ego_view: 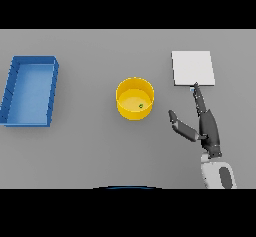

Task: Pick up the red beaker and tilt it to pour out 1 green nut into yellow bowl. Pick up the yellow bowl and place it on the metallic measuring scale.

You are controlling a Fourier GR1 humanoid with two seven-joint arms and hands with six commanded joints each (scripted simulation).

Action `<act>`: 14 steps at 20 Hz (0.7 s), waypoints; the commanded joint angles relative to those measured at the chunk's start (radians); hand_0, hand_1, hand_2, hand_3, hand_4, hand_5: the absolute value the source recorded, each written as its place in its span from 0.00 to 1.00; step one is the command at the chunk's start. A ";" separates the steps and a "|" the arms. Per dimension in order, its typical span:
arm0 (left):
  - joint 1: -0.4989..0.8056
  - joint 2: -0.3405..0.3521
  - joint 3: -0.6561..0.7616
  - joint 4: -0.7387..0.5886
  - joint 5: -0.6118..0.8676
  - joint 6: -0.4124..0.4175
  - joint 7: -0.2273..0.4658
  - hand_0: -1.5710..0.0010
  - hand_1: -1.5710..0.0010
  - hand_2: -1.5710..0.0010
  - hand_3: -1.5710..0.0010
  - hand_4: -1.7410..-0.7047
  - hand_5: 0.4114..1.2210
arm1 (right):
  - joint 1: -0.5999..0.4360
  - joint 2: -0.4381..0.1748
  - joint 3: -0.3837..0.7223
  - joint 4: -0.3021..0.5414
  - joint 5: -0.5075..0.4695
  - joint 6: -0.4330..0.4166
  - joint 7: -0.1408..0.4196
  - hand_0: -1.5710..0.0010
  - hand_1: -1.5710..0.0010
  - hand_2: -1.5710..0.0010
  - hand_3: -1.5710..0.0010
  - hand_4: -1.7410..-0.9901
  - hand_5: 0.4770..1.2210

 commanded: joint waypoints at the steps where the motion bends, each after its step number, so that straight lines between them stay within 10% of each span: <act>1: 0.051 0.018 0.017 -0.051 0.034 0.033 0.047 0.00 0.00 0.00 0.08 0.00 1.00 | 0.009 -0.012 0.003 -0.012 0.006 0.005 -0.014 1.00 1.00 1.00 1.00 0.71 0.19; 5: 0.283 0.064 0.015 -0.294 0.125 0.168 0.204 0.00 0.00 0.00 0.08 0.00 1.00 | 0.019 -0.012 0.017 -0.021 0.017 0.012 -0.004 1.00 1.00 1.00 1.00 0.71 0.24; 14: 0.537 0.082 -0.033 -0.500 0.216 0.345 0.297 0.00 0.00 0.00 0.03 0.00 0.97 | 0.015 -0.014 0.015 -0.009 0.015 0.013 -0.009 1.00 1.00 1.00 1.00 0.70 0.26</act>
